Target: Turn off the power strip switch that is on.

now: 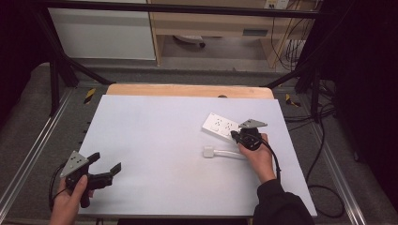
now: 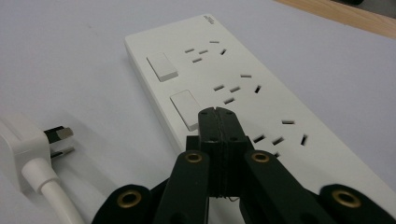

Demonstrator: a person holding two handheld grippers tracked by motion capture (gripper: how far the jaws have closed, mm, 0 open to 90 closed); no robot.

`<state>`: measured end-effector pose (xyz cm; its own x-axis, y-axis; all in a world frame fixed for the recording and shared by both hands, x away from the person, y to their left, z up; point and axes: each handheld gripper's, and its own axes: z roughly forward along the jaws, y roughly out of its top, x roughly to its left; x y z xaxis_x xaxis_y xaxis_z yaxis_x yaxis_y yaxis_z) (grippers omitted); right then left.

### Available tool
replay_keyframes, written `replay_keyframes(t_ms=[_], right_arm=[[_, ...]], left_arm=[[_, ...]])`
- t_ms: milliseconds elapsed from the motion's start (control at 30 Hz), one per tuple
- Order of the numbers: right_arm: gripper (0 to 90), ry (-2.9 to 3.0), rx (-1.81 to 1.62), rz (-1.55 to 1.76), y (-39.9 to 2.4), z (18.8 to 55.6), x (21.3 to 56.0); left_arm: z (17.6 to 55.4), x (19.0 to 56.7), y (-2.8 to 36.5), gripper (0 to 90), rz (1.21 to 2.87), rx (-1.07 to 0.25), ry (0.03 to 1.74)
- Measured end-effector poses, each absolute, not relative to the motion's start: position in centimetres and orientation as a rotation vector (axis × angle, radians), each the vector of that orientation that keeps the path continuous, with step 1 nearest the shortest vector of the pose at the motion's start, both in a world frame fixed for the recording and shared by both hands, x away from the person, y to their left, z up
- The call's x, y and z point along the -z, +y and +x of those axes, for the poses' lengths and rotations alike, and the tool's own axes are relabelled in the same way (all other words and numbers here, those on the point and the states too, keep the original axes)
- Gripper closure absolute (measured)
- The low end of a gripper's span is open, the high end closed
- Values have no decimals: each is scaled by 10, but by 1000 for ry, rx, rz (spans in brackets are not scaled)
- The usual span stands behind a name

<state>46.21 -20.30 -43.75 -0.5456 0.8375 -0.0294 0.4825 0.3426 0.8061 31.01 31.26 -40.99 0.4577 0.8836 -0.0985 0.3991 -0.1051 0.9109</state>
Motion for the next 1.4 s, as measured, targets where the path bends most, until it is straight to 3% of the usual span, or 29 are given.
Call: replay_keyframes(t_ms=[1400], right_arm=[[900, 2152, -1112, 1195, -208, 464, 442]], left_arm=[[310, 410, 313, 57, 1703, -604, 1111]])
